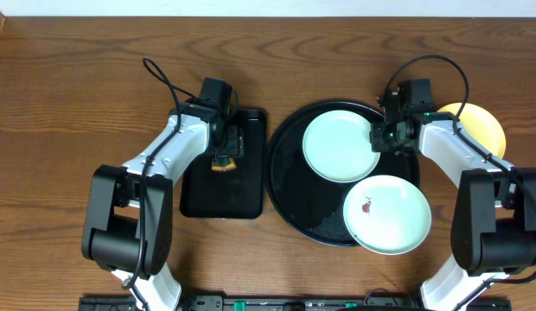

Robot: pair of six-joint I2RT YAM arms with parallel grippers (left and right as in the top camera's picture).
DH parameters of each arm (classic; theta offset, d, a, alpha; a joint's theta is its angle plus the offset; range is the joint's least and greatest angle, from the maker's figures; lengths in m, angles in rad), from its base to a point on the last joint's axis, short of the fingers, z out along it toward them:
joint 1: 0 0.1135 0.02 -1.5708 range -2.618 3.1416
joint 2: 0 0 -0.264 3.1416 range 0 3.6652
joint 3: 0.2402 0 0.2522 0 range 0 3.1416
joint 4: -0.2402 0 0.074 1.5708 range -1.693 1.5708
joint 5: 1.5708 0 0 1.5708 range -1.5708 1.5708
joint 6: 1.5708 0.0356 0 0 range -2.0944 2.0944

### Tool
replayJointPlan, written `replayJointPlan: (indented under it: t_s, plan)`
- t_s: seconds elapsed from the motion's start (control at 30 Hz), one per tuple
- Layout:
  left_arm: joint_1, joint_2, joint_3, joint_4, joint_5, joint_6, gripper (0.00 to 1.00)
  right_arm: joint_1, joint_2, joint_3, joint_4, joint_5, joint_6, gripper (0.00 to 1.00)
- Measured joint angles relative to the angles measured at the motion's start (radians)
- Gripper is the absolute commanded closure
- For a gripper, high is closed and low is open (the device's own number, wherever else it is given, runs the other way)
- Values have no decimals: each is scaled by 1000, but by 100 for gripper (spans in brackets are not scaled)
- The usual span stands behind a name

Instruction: Clean dirty plates on tray and stack at the side

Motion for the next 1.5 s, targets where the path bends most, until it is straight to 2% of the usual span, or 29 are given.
replayJointPlan:
  t_s: [0.2,0.3,0.6,1.0,1.23,1.4,1.5]
  plan:
    - [0,0,0,0,0,-2,14,0,0,-3,2,0,-1,82]
    - [0,0,0,0,0,-2,14,0,0,-16,15,0,-2,99]
    - [0,0,0,0,0,-2,14,0,-36,-30,34,-12,-9,99]
    - [0,0,0,0,0,-3,14,26,-354,1,-11,106,-77,99]
    - [0,0,0,0,0,-2,13,166,-385,1,-58,321,-121,99]
    - [0,0,0,0,-1,-2,13,346,-385,1,-76,533,-144,99]
    - [0,0,0,-1,0,-2,13,489,-385,1,-71,742,-159,99]
